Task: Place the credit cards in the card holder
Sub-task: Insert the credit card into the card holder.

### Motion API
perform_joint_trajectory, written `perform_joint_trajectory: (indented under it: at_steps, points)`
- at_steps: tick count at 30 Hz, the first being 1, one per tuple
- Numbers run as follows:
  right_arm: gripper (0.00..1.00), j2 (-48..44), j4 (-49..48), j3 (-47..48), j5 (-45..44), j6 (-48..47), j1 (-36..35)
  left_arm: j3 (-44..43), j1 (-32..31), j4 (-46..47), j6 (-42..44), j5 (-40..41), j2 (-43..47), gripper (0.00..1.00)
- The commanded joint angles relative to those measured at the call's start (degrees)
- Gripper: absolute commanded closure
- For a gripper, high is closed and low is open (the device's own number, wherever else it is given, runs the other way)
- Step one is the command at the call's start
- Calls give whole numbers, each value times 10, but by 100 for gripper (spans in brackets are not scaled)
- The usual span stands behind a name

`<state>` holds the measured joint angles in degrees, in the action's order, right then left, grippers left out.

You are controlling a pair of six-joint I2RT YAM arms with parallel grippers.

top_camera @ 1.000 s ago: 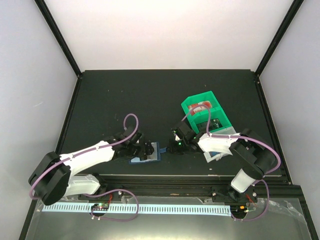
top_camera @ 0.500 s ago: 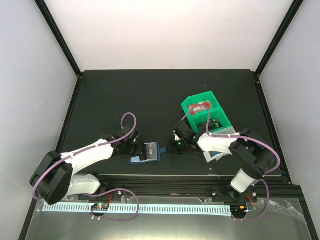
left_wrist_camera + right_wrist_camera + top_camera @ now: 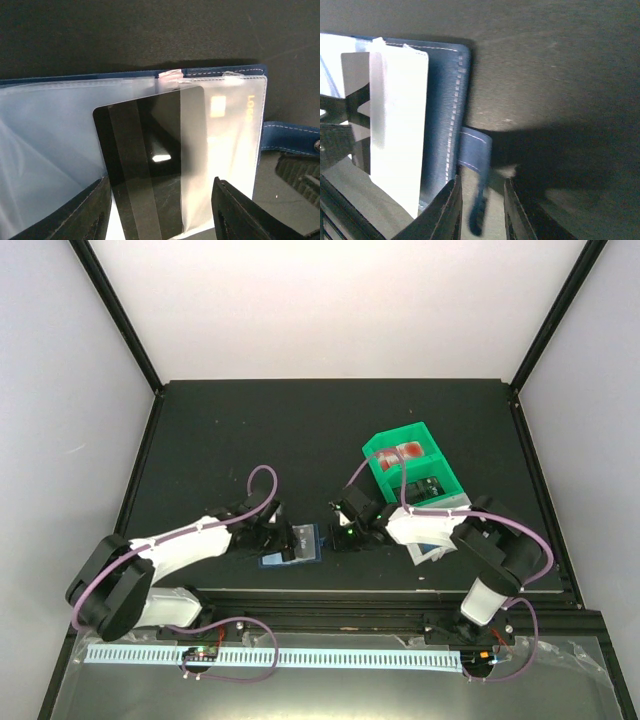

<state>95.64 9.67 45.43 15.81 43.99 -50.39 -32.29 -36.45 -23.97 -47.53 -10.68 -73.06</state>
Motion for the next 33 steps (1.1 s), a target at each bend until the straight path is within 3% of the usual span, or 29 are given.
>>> perform_joint_trajectory:
  at_steps: [1, 12, 20, 25, 33]
  points:
    - [73, 31, 41, 17, 2, -21, -15, 2, 2, 43, 16, -46, -30, 43]
    - [73, 52, 46, 30, -14, -20, -19, -3, 2, 127, 47, -102, -57, 40]
    - [74, 44, 47, 26, -34, -9, -19, 15, 2, 179, 7, -172, -78, 41]
    - [73, 10, 65, 27, -66, -5, -19, 8, 2, 136, 6, -148, -55, 40]
    - [63, -97, 136, 32, -151, -21, -19, -44, 3, 12, 61, -55, 20, 27]
